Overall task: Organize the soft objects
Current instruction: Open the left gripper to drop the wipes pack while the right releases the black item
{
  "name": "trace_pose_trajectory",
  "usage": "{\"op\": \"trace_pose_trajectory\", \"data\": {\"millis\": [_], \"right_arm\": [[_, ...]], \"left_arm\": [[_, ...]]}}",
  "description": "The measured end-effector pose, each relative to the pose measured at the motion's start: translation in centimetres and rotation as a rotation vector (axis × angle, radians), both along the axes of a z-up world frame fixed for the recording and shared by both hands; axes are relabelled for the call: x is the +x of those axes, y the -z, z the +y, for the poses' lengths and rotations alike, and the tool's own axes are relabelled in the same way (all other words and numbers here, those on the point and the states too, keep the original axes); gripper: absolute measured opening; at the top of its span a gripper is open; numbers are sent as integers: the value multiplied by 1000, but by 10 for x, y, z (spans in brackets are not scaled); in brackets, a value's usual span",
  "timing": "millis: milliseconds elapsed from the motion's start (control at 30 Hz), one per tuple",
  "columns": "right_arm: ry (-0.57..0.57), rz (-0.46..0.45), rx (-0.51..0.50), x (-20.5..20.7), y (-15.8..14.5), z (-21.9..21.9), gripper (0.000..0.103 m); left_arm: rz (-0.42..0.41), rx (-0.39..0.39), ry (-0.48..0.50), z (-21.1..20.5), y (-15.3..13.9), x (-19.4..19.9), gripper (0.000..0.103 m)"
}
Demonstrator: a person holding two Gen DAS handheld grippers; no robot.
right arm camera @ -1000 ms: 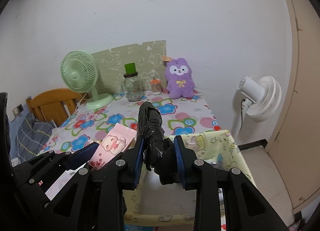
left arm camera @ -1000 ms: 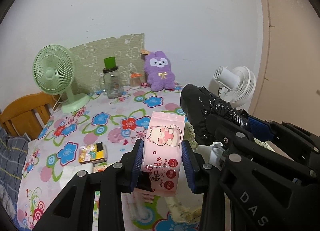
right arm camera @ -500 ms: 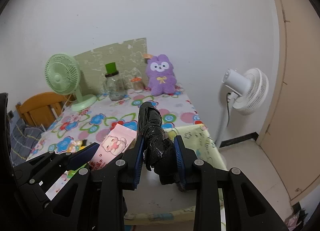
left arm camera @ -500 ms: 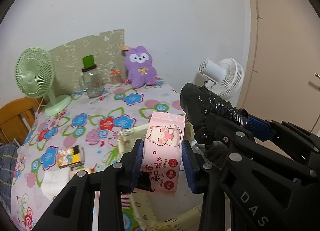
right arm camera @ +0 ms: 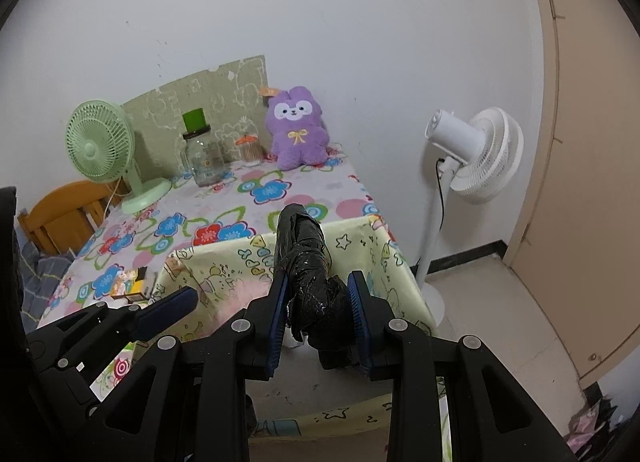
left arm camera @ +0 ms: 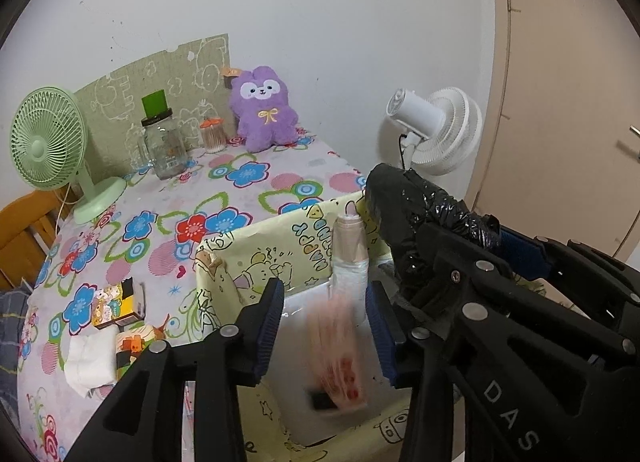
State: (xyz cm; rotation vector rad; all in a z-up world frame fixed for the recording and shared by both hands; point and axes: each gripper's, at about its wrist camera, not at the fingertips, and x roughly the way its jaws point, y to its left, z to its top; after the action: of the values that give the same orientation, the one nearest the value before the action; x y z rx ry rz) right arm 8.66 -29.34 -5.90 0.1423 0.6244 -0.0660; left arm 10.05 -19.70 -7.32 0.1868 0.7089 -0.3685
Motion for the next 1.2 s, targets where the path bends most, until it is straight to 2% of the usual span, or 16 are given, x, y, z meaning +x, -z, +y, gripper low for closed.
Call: {"op": "trace_pose_trajectory", "data": {"millis": [67,267,400,467,533,600,967,1100,1200], "right_arm": [[-1,8,8,2,2,0,33],[-25,20,38,7,6,3,33],[-54,47,65,13,11,7,37],[-66,67,95,17,15,7,45],[-49,71,103,18,17,6,60],[-38,63,94,18,16,7,65],[-20,70,85,13,10,5,83],[-10,75,94,10,6,4,93],[-3,64,89,6,1,5,95]], "left_arm": [[5,8,-4,0,1,1,65],[3,35,-14,4,1,2,82],[12,46,-4,7,2,4,85],[17,48,6,7,2,4,87],[16,58,10,6,1,3,88],[11,62,11,5,1,3,89],[18,35,15,7,-3,4,95],[4,26,18,8,-8,0,95],[-9,20,23,10,-13,-3,95]]}}
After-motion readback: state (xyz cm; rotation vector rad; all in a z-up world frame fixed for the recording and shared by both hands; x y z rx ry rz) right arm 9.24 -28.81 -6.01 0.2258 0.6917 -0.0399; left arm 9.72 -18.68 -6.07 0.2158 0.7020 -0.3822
